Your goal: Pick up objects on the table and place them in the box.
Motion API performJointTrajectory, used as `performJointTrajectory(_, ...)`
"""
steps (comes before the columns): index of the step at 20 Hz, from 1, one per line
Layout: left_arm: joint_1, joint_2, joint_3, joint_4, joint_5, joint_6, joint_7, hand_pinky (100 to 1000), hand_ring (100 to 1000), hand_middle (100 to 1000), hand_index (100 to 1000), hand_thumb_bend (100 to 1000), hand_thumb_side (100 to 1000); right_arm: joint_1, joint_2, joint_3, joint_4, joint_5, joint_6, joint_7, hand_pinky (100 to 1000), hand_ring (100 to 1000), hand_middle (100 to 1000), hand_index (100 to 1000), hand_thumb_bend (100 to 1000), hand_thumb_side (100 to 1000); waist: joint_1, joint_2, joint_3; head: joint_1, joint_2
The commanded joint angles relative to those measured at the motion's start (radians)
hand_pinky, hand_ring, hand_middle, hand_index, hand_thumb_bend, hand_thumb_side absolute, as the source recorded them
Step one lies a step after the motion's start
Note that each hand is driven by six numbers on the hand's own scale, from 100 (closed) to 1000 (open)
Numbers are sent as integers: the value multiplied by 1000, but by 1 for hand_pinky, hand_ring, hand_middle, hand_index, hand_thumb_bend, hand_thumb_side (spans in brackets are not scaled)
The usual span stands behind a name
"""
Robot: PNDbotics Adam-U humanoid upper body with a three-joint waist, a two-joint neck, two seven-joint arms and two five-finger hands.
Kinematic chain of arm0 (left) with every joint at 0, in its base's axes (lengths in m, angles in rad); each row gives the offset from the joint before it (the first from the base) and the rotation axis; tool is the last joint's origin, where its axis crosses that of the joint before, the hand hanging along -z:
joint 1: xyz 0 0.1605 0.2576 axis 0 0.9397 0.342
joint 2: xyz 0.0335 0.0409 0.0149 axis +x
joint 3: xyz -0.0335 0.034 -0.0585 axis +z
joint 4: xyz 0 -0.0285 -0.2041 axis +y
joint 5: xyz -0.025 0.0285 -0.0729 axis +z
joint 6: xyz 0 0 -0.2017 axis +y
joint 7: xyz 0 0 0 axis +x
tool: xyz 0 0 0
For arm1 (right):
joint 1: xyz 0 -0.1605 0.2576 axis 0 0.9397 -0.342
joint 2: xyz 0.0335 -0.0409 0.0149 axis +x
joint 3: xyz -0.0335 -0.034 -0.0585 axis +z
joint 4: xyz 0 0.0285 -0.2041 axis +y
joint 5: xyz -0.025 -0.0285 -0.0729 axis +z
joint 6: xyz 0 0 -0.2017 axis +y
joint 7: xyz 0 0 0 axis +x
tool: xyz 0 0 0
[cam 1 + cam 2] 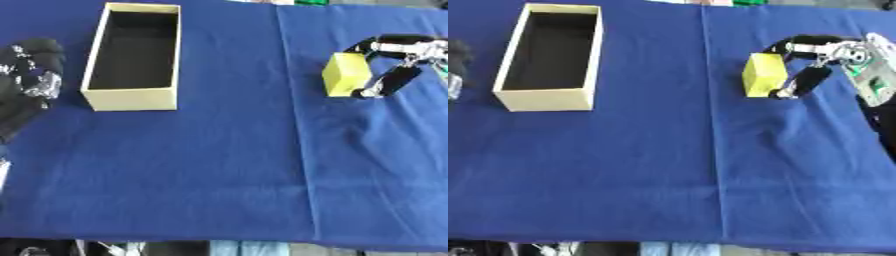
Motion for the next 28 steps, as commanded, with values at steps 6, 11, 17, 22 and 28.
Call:
performJointTrajectory(6,-10,15,1,-11,6,-3,-2,577,804,737,798,100,248,-17,-20,-17,-18,28,-12,-64,802,812,580,665,271,151,4,-23,-1,-2,5)
performJointTrajectory(11,-10,15,1,-11,6,-3,-2,577,804,737,798,100,248,-16,-22,-19,-39,21,-14,-121,788,790,535,595,128,100,4,-22,-2,-1,4)
performJointTrajectory(17,-10,16,1,-11,6,-2,-1,577,804,737,798,100,248,-29,-31,-23,-106,-16,-15,-156,780,782,521,584,100,100,4,-24,-5,-1,6)
performJointTrajectory(22,-8,17,0,-12,7,-3,-2,577,804,736,797,100,247,-73,-25,-25,-153,-40,-12,-166,779,780,523,592,100,100,4,-28,-7,-3,7)
performJointTrajectory(28,-7,15,-5,-12,7,-2,-7,577,804,736,796,100,247,-177,19,-5,-154,-29,-23,-153,781,780,527,598,100,100,2,-35,-5,-10,7)
